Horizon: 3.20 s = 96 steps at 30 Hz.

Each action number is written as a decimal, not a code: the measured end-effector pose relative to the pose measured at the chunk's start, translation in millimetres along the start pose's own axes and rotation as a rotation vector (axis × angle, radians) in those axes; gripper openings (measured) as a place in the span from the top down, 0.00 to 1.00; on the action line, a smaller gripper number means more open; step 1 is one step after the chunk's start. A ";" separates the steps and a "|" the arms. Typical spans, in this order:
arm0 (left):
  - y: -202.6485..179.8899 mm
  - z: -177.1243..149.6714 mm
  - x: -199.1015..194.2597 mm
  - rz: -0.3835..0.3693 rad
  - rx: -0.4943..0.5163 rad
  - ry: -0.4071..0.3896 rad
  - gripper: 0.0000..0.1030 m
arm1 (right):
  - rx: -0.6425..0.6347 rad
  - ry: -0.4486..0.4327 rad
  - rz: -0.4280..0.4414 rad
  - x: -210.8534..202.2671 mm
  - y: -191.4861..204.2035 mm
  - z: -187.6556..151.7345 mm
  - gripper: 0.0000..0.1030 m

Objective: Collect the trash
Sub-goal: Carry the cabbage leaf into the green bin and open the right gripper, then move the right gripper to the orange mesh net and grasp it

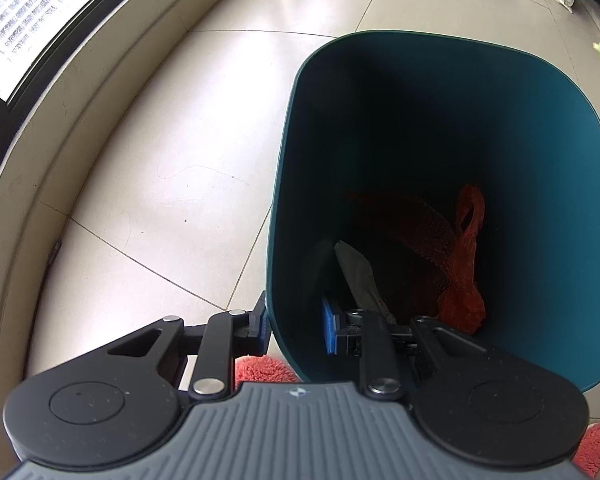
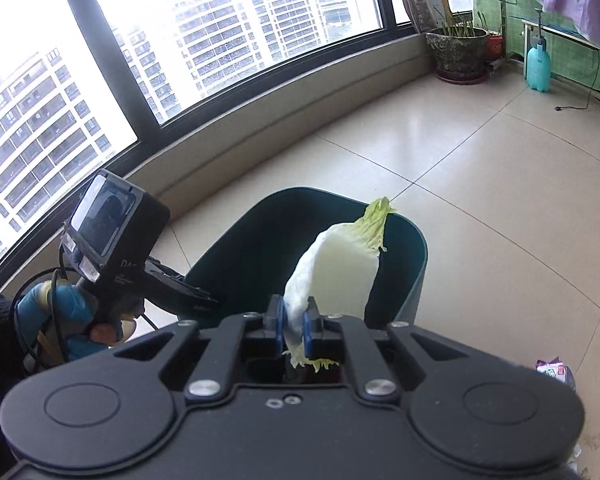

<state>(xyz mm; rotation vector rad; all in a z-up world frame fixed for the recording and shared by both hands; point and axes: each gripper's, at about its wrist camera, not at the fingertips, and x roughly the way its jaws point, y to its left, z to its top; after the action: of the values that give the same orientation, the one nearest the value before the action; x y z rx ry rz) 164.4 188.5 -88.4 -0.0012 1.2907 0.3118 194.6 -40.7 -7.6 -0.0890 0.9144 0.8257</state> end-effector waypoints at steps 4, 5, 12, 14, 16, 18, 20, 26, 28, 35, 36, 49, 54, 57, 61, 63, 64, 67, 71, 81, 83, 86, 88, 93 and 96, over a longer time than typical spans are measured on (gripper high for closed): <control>3.6 -3.7 -1.3 -0.014 -0.011 -0.004 0.77 | -0.052 0.066 -0.027 43.4 16.2 5.3 0.92; 4.9 -4.0 -1.5 -0.018 -0.015 -0.003 0.77 | -0.063 0.078 -0.042 54.1 19.9 3.5 0.92; 13.7 -2.6 -2.3 -0.040 -0.034 -0.003 0.77 | -0.090 0.207 -0.111 111.1 26.9 -9.3 0.92; 15.5 -3.2 -1.4 -0.045 -0.035 -0.003 0.77 | -0.101 0.244 -0.131 123.6 29.4 -13.6 0.92; 15.9 -3.8 -0.6 -0.044 -0.033 -0.003 0.77 | -0.113 0.270 -0.144 133.5 30.3 -17.2 0.92; 15.7 -3.4 -0.9 -0.041 -0.030 -0.002 0.77 | -0.126 0.291 -0.155 139.8 31.2 -19.5 0.92; 15.1 -3.0 -1.5 -0.038 -0.026 -0.005 0.77 | -0.135 0.304 -0.161 145.2 33.6 -19.4 0.90; 9.5 -4.5 -3.3 -0.032 -0.015 -0.013 0.77 | -0.156 0.315 -0.163 150.6 41.5 -19.2 0.87; 9.5 -4.5 -3.3 -0.032 -0.017 -0.011 0.77 | -0.156 0.310 -0.159 143.4 42.5 -19.0 0.85; 12.6 -0.9 -5.0 -0.038 -0.028 -0.005 0.77 | -0.114 0.252 -0.130 107.2 33.5 -18.5 0.81; 12.8 -0.9 -5.0 -0.039 -0.028 -0.006 0.77 | -0.107 0.239 -0.125 99.2 30.6 -17.4 0.81; 14.7 -3.0 -2.7 -0.039 -0.027 -0.008 0.77 | 0.075 0.082 -0.174 -11.7 -30.5 -27.1 0.68; 16.5 -3.6 -3.4 -0.039 -0.037 -0.012 0.77 | 0.143 0.075 -0.265 -41.5 -62.1 -48.8 0.60; 16.0 -4.0 -4.5 -0.038 -0.039 -0.016 0.77 | 0.198 0.091 -0.314 -45.7 -81.3 -70.0 0.53; 14.4 -5.9 -5.2 -0.031 -0.038 -0.022 0.77 | 0.275 0.134 -0.367 -34.0 -108.9 -97.0 0.45; 14.0 -6.3 -4.9 -0.030 -0.040 -0.020 0.77 | 0.300 0.180 -0.397 -20.3 -122.5 -109.9 0.38; 13.9 -6.4 -4.7 -0.029 -0.042 -0.019 0.77 | 0.312 0.203 -0.401 -12.0 -128.9 -116.7 0.32; 13.0 -5.9 -3.8 -0.029 -0.044 -0.016 0.77 | 0.346 0.262 -0.415 13.2 -144.1 -134.7 0.21; 11.2 -4.3 -5.5 -0.030 -0.034 -0.016 0.77 | 0.317 0.308 -0.396 45.6 -151.9 -145.0 0.14; 10.1 -4.4 -4.4 -0.021 -0.021 -0.020 0.77 | 0.155 0.407 -0.400 135.7 -150.8 -164.1 0.07; 9.4 -4.2 -4.6 -0.019 -0.021 -0.017 0.77 | 0.149 0.419 -0.406 149.5 -154.4 -168.9 0.07; 6.0 -3.8 -5.0 -0.006 -0.012 -0.017 0.77 | 0.163 0.437 -0.415 167.3 -161.3 -176.1 0.07; 4.3 -3.4 -4.8 -0.001 -0.009 -0.016 0.77 | 0.177 0.447 -0.425 177.4 -165.1 -180.7 0.07; 3.0 -1.3 -4.8 0.002 -0.013 -0.010 0.77 | 0.177 0.469 -0.456 192.9 -168.6 -190.3 0.19; 2.0 -0.5 -5.5 0.004 -0.013 -0.010 0.77 | 0.147 0.477 -0.457 190.1 -161.0 -192.1 0.33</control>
<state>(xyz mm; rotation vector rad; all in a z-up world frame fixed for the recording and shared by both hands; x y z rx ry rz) 162.1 189.1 -83.0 -0.0079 1.2794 0.3234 237.2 -116.6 -309.9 -0.3648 1.3368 0.3087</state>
